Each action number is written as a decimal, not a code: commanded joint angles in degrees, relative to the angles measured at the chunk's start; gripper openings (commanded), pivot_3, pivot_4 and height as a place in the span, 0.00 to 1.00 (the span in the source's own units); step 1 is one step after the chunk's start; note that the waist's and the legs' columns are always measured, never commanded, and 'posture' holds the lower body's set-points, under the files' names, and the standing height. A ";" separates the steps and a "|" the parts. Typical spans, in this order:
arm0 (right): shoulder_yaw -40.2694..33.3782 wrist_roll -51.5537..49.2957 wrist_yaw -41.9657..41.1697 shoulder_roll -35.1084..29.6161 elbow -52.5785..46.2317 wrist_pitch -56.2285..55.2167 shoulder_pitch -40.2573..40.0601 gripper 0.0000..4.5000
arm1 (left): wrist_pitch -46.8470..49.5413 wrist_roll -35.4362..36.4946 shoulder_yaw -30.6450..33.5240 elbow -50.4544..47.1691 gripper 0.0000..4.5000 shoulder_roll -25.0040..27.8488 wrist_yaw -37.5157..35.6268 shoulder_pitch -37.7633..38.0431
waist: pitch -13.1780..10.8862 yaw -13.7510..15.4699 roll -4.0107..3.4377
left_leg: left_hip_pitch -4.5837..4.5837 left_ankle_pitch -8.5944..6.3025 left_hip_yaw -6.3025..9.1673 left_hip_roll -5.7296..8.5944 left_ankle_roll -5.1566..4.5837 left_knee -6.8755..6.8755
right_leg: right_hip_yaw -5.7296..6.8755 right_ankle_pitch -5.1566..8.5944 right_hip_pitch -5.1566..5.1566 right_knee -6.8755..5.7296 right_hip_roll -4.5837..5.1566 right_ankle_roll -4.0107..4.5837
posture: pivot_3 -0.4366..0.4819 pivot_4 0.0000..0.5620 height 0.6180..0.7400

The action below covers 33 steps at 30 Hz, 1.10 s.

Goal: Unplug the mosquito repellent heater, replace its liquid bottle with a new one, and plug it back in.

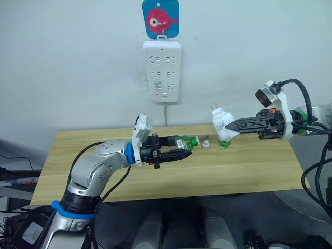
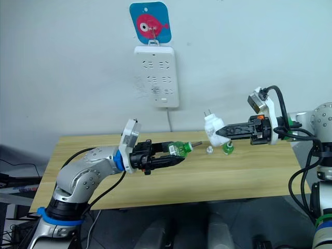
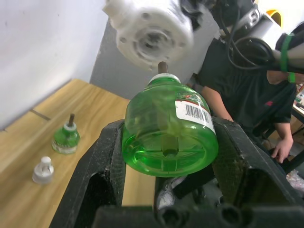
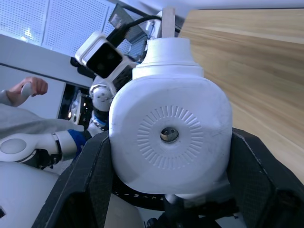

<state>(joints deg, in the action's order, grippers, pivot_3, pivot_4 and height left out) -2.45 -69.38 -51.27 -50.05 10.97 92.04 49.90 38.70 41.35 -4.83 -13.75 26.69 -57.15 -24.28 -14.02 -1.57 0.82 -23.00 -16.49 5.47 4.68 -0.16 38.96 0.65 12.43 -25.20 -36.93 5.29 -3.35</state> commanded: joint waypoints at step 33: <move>-2.33 -34.03 30.92 -0.07 -0.98 -2.20 -4.89 0.66 | -0.36 0.30 -1.28 -2.33 0.51 -2.37 -0.42 -2.56 | 0.00 -0.14 0.00 | 0.03 -0.03 -0.29 -0.08 -0.07 0.01 | -0.01 0.00 0.00 0.01 -0.06 0.00 | 0.38 0.42 1.00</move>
<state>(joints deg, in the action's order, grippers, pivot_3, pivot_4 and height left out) -5.27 -98.85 -20.43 -49.64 11.58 90.34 44.60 39.39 41.33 -5.23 -14.36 25.04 -57.04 -25.55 -14.02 -1.71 0.82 -22.97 -16.52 5.18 4.59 -0.24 38.97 0.64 12.43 -25.20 -36.92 5.23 -3.35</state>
